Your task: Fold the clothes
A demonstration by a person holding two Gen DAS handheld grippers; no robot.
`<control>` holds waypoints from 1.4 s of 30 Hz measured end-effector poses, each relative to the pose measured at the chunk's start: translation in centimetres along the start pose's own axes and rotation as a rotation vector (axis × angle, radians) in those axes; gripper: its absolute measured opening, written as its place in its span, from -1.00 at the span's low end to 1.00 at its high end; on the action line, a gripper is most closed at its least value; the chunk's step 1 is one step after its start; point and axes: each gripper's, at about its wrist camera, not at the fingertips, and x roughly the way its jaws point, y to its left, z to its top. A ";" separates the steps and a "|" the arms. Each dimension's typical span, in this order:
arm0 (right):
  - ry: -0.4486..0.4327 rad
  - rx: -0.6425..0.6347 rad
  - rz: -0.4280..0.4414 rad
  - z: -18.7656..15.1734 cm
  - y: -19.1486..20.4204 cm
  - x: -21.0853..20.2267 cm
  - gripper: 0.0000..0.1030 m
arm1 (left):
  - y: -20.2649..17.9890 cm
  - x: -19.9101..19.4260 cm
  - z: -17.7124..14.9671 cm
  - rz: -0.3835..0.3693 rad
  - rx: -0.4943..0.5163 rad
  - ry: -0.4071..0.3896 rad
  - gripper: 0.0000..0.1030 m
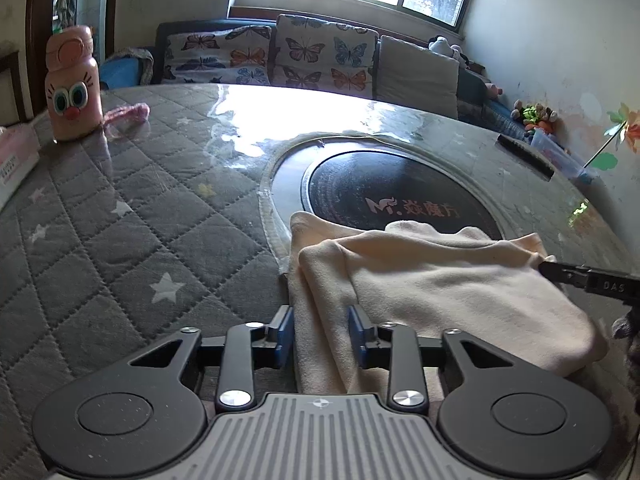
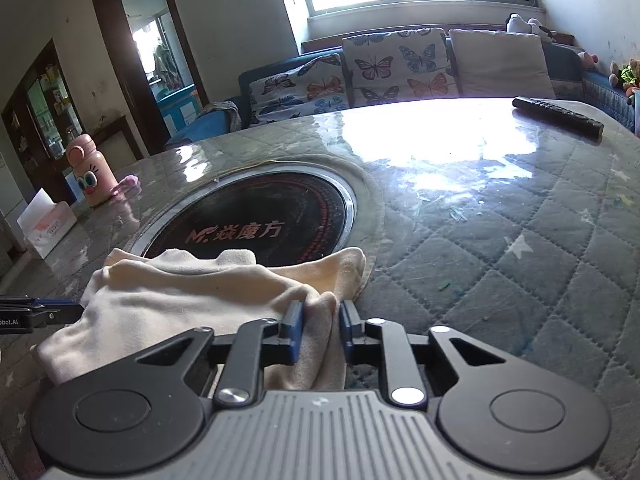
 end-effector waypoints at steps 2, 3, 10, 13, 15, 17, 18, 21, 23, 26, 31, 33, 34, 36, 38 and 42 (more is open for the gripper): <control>0.000 0.004 0.003 0.0 0.0 0.0 -0.77 | -0.1 0.0 0.0 -0.005 -0.002 -0.001 -0.57; -0.001 0.004 0.002 0.1 0.0 0.0 -0.77 | -0.1 0.0 0.0 -0.007 -0.002 -0.002 -0.60; 0.001 0.018 0.008 0.0 -0.3 0.1 -0.71 | -0.2 0.0 0.1 -0.007 -0.017 0.002 -0.62; 0.002 0.023 0.012 0.0 -0.3 0.2 -0.69 | -0.2 0.1 0.2 -0.007 -0.020 -0.001 -0.65; 0.001 0.019 0.013 0.0 -0.2 0.1 -0.75 | -0.4 0.0 0.2 -0.005 -0.014 -0.009 -0.77; -0.004 0.016 0.013 0.1 0.0 -0.1 -0.81 | -0.6 -0.3 0.1 0.005 0.000 -0.023 -0.80; -0.007 0.013 0.013 0.1 0.1 -0.2 -0.82 | -0.7 -0.6 0.1 0.006 0.003 -0.034 -0.80; -0.030 -0.012 0.023 0.6 0.8 -1.0 -0.83 | -0.7 -1.7 0.2 0.001 0.008 -0.072 -0.81; -0.045 -0.038 0.038 1.3 1.7 -1.5 -0.84 | -0.6 -2.6 0.3 0.004 0.011 -0.098 -0.81; -0.057 -0.075 0.070 2.6 3.2 -1.9 -0.84 | 0.2 -4.2 0.2 0.012 -0.002 -0.134 -0.82; -0.064 -0.156 0.125 4.8 7.2 -1.1 -0.85 | 2.8 -6.9 -0.1 0.054 -0.048 -0.189 -0.82; -0.063 -0.184 0.153 5.7 9.1 -0.4 -0.85 | 4.2 -8.2 0.0 0.080 -0.065 -0.213 -0.82; -0.062 -0.197 0.169 6.2 10.2 0.1 -0.85 | 4.9 -8.9 0.0 0.096 -0.072 -0.226 -0.82; -0.061 -0.223 0.208 7.0 12.6 1.3 -0.85 | 6.5 -10.1 0.1 0.131 -0.088 -0.248 -0.82; -0.056 -0.238 0.238 7.6 14.4 2.2 -0.86 | 8.2 -11.2 0.3 0.171 -0.108 -0.269 -0.82; -0.047 -0.293 0.310 8.8 19.2 4.8 -0.86 | 11.4 -13.1 0.4 0.240 -0.160 -0.296 -0.82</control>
